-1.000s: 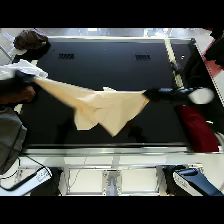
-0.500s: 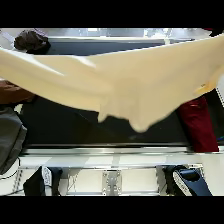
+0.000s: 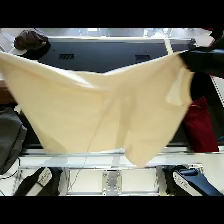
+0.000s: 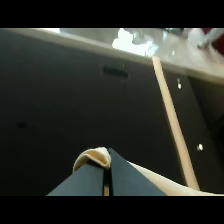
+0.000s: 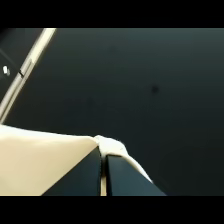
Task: Fold the shirts.
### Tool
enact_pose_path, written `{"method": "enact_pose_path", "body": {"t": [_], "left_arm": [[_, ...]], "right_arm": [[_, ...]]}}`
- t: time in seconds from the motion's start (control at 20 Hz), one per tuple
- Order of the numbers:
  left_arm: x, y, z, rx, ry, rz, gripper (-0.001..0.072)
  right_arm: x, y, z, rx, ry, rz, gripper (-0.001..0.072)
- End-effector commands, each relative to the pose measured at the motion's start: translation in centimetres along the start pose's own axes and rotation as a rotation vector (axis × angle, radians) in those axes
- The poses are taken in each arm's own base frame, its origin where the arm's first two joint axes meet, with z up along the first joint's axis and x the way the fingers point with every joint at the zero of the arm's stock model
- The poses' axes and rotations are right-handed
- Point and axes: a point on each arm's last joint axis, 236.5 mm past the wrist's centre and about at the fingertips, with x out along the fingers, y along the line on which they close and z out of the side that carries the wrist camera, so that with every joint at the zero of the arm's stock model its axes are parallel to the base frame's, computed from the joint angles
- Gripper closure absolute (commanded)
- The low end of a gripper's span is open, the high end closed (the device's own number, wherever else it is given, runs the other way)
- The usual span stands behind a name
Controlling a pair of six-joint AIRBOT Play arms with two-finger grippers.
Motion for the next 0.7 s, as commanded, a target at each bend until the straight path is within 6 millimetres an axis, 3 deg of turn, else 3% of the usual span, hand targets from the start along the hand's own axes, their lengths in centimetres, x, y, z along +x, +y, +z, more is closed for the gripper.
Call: {"method": "enact_pose_path", "body": {"t": [0.0,0.1,0.15,0.2,0.25,0.3,0.35,0.4,0.5,0.65], "left_arm": [[15.0,2.5,-8.1,0.041,0.201,0.105,0.0701],[21.7,4.9,-10.9,-0.027,0.210,0.155,0.0701],[23.9,5.8,-11.9,-0.059,0.233,0.161,0.0701],[25.6,6.4,-12.4,-0.097,0.247,0.163,0.0699],[26.8,7.0,-12.1,-0.128,0.246,0.164,0.0696],[27.4,7.3,-11.0,-0.140,0.225,0.165,0.0607],[27.2,7.5,-9.2,-0.135,0.190,0.164,0.0268],[26.4,7.7,-7.2,-0.131,0.153,0.166,-0.0013],[22.2,8.4,-3.3,-0.131,0.117,0.180,0.0004],[12.6,11.0,0.7,-0.098,0.112,0.267,0.0005]], "right_arm": [[13.1,-5.7,-6.7,0.096,0.262,-0.044,0.0692],[20.0,-8.5,-9.9,0.167,0.308,-0.060,0.0691],[22.8,-9.4,-11.0,0.211,0.301,-0.059,0.0686],[25.5,-10.2,-11.4,0.263,0.267,-0.057,0.0625],[27.3,-10.7,-11.0,0.325,0.211,-0.052,0.0409],[28.5,-11.2,-9.7,0.377,0.137,-0.048,0.0200],[28.6,-11.8,-8.0,0.397,0.071,-0.052,0.0191],[27.9,-12.2,-6.1,0.387,0.027,-0.056,0.0191],[24.4,-13.4,-3.1,0.317,0.032,-0.070,0.0196],[14.7,-17.5,-0.3,0.195,0.081,-0.207,0.0200]]}}
